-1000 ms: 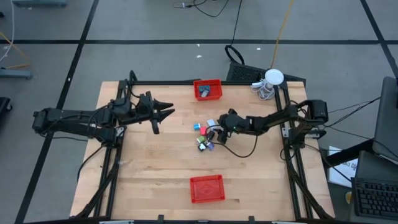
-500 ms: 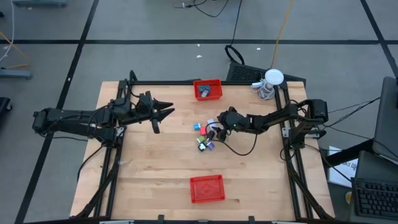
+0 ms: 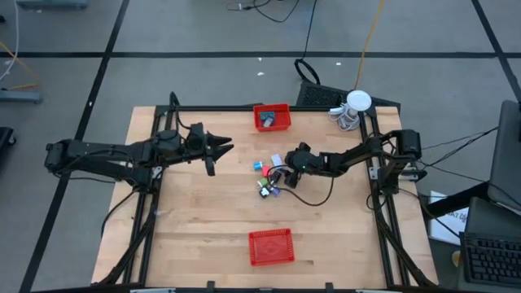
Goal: Pick & Place Office items
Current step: Put the white timer into the top orange bin
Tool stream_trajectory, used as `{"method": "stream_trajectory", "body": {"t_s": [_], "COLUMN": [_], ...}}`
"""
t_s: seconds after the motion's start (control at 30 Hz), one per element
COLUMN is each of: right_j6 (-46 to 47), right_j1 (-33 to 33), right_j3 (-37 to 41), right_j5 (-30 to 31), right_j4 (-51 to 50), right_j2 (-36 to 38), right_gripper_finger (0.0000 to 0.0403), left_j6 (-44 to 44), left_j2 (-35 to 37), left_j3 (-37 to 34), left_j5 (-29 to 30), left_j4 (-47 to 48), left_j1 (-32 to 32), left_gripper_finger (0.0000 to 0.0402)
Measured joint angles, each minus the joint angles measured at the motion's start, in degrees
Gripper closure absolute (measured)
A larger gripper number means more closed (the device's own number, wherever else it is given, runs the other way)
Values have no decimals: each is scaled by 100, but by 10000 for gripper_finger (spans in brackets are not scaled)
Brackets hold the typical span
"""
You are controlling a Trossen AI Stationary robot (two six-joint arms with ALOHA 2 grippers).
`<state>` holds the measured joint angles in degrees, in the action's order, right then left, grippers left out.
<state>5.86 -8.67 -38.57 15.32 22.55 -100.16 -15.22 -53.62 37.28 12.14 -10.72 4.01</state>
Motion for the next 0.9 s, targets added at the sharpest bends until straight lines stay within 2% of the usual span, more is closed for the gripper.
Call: {"method": "stream_trajectory", "body": {"t_s": [0.2,0.3,0.47,0.57,0.9], "right_j6": [130,573,681,649,544], "right_j1": [4,-15,-45,-111,-278], "right_j3": [10,9,9,-114,-318], "right_j5": [808,877,-35,-50,-209], "right_j4": [-814,-530,254,573,608], "right_j2": [461,669,695,372,-232], "right_gripper_finger": [135,135,136,136,136], "left_j6": [-53,-35,29,185,275], "left_j2": [-199,-245,-312,-301,-304], "left_j3": [0,0,1,0,0], "left_j5": [0,-2,4,0,0], "left_j4": [-38,-70,-382,-594,-597], "left_j1": [0,11,26,41,48], "left_gripper_finger": [282,282,282,282,282]}}
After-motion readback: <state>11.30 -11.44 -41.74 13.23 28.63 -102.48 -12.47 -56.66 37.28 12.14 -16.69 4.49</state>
